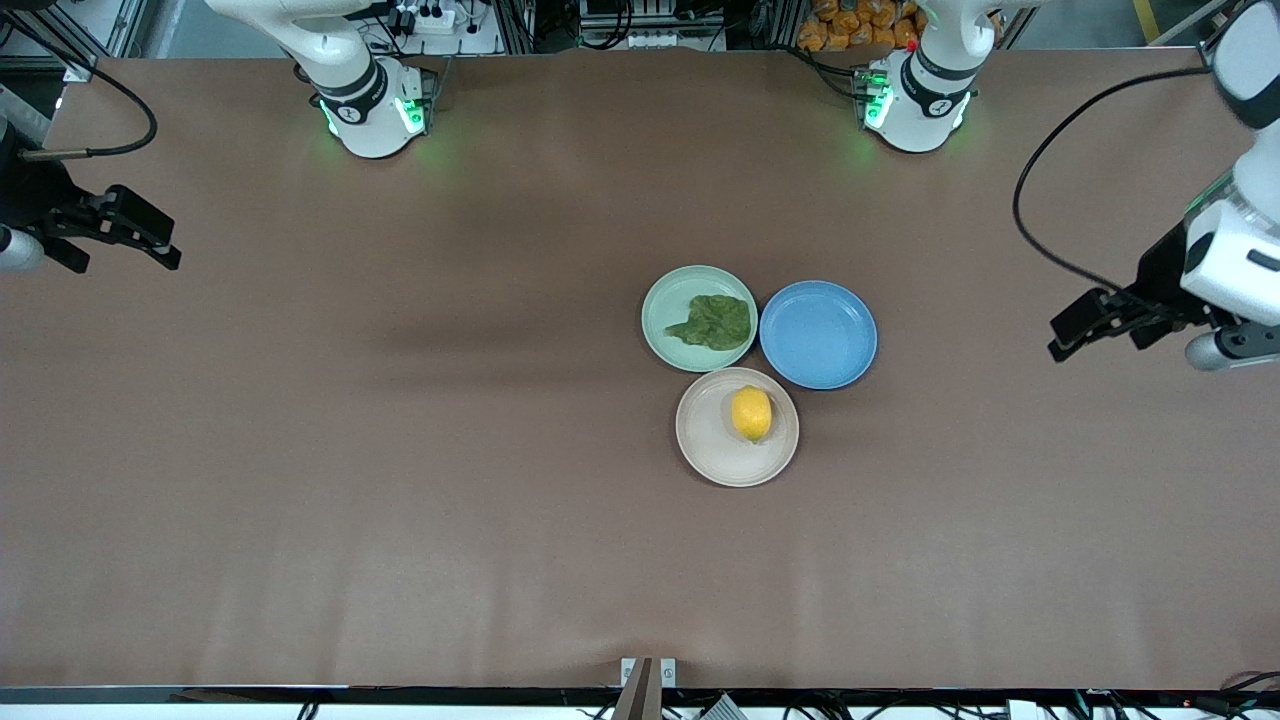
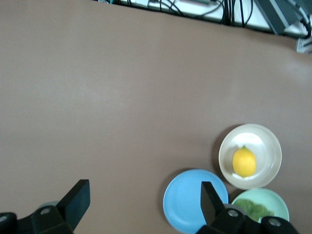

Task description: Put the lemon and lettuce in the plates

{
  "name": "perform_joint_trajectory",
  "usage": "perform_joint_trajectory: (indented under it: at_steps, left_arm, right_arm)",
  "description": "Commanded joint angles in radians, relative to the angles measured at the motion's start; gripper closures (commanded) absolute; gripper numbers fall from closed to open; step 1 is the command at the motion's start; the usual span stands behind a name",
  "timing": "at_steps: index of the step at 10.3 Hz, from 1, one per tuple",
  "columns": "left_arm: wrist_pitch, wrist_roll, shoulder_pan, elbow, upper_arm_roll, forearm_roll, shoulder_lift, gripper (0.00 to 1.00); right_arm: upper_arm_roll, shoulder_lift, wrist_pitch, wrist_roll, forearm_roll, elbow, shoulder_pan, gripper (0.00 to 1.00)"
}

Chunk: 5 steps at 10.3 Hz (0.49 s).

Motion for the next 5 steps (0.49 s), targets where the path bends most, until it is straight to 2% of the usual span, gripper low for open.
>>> perform_joint_trajectory:
  at_steps: [1,3,5]
  left_arm:
    - [-0.133,0.048,0.003,0.036,-0.034,0.025,-0.028,0.0]
    - [-0.19,0.03,0.008,0.022,-0.054,0.021,-0.078,0.0]
    - [-0.201,-0.031,0.006,0.002,-0.071,0.019,-0.083,0.0]
  right_arm:
    - [-0.003,-0.015,0.008,-0.016,-0.004,-0.022,-0.005,0.0]
    - [-0.005,-0.009,0.013,-0.015,-0.004,-0.019,-0.017,0.0]
    - [-0.003,0.006,0.016,-0.015,-0.002,-0.009,-0.026,0.0]
